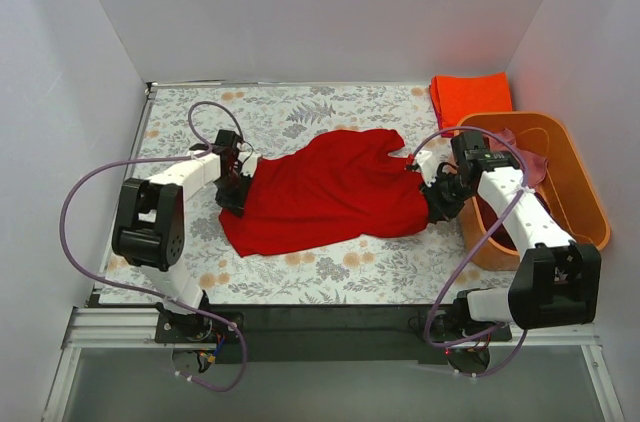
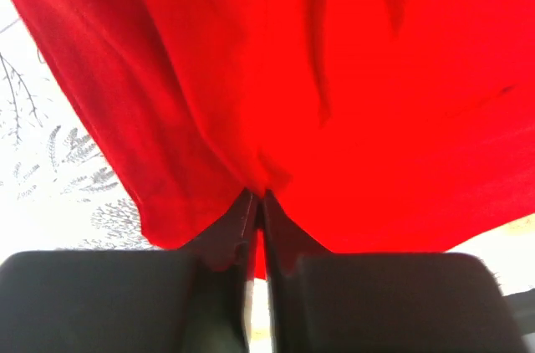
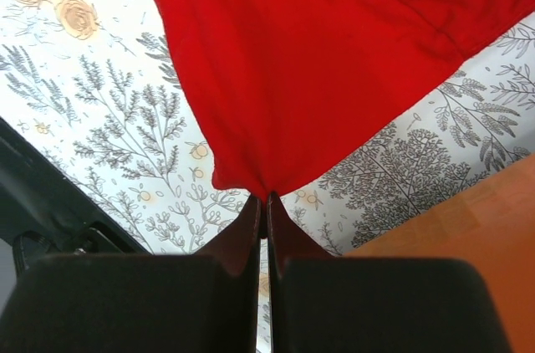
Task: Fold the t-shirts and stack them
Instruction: Flatten the tshirt out
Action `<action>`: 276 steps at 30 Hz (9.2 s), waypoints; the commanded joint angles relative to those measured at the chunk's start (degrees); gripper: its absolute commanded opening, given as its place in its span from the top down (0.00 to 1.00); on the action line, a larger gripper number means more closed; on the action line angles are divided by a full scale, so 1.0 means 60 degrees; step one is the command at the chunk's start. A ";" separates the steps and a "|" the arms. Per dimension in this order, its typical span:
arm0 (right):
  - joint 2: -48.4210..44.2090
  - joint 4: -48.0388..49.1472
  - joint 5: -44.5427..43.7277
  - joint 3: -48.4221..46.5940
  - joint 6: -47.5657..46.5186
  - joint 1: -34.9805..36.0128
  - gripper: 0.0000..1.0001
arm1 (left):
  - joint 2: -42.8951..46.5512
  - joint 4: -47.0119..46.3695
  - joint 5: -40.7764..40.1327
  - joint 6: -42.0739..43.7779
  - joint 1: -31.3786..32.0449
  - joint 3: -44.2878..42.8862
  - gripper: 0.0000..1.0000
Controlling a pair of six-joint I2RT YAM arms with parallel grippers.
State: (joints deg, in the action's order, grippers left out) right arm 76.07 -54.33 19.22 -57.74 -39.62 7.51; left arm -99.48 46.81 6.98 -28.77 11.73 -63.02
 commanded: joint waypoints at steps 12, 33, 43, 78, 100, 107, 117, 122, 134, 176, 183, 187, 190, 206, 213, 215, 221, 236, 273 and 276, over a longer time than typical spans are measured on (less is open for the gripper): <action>-0.1927 -0.1639 0.1938 -0.0484 -0.0692 -0.0006 0.99 | 0.3809 0.2159 0.0226 0.0255 -0.1075 -0.0524 1.00; -0.0330 -0.0482 0.0649 -0.0456 -0.0502 -0.0504 0.99 | 0.1753 0.1414 0.1428 -0.0025 -0.1496 -0.1921 0.52; -0.0403 -0.0379 0.0707 -0.0163 -0.0356 -0.0490 0.99 | 0.2109 0.0285 0.0873 0.0489 -0.1691 0.0572 0.53; -0.0359 -0.0394 0.1058 -0.0177 -0.0048 -0.0504 0.99 | 0.0774 -0.2030 -0.0519 0.1339 -0.0680 0.2477 0.92; 0.1136 0.0045 0.2729 -0.7500 0.1095 -0.0490 0.99 | 0.3908 0.0285 0.2161 -0.1151 -0.4459 -0.5593 1.00; -0.1308 0.1809 0.1955 -0.6625 0.1808 -0.0490 0.99 | 0.6426 -0.0503 0.1079 -0.1429 -0.4474 -0.5244 1.00; -0.1989 0.4850 0.0445 -0.6987 0.3497 -0.0490 0.99 | 0.5991 -0.1517 0.0462 -0.2118 -0.4474 -0.7437 1.00; -0.0933 0.5084 0.0443 -0.7546 0.3585 -0.0490 0.99 | 0.5273 -0.1970 0.1088 -0.1973 -0.4474 -0.7339 1.00; 0.3226 0.6900 -0.0637 -1.0573 0.4434 -0.0475 0.99 | 0.0545 -0.4285 0.2513 -0.3304 -0.4459 -0.9158 1.00; 0.3421 0.5002 -0.0113 -0.5257 0.1756 0.0580 0.99 | -0.0780 -0.2823 0.2426 0.0546 -0.4811 -0.3879 1.00; 0.2250 0.2979 -0.0142 -0.4358 0.0629 0.0653 0.99 | 0.1080 -0.0772 0.2147 0.2742 -0.4928 -0.3166 1.00; 0.1270 0.2127 -0.0347 -0.2820 -0.0104 0.1236 0.99 | 0.2194 -0.0126 0.1637 0.4133 -0.4943 -0.1496 1.00; 0.0901 0.2096 -0.1063 -0.1472 -0.0340 0.1881 0.99 | 0.2693 -0.0242 0.1240 0.4356 -0.5001 -0.0338 1.00; 0.4404 0.0985 -0.1622 -0.9380 0.0350 0.1807 0.99 | -0.0004 0.0696 0.2763 0.1558 -0.5001 -0.4206 1.00; 0.1883 0.1129 -0.1972 -0.2058 -0.0999 0.3978 0.99 | 0.0906 0.0168 0.2118 0.2247 -0.5162 -0.2389 1.00; 0.1575 0.1232 -0.2338 -0.1058 -0.1395 0.3600 0.99 | 0.0950 0.0153 0.2132 0.2291 -0.5265 -0.2328 1.00; 0.1983 0.0925 -0.1768 -0.3800 -0.1265 0.1196 0.99 | 0.0921 0.0387 0.2933 0.2029 -0.5309 -0.3322 1.00; 0.0289 0.3002 -0.0977 -0.8472 0.2574 0.0272 0.99 | 0.6069 -0.3754 0.3084 -0.2880 -0.5324 -0.4266 1.00; 0.2089 1.0197 -0.1655 -0.9213 0.2796 0.0286 0.99 | 0.1825 -0.8858 0.3707 -0.3688 -0.5118 -0.6939 1.00; 0.0992 0.9978 -0.0642 -0.5554 0.1814 0.0359 0.99 | 0.3274 -0.8244 0.4359 -0.1960 -0.5089 -0.3018 1.00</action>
State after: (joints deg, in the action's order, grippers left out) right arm 84.36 5.30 9.61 -112.62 -22.87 9.74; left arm -83.31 -6.11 29.19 -50.85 -18.33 -100.57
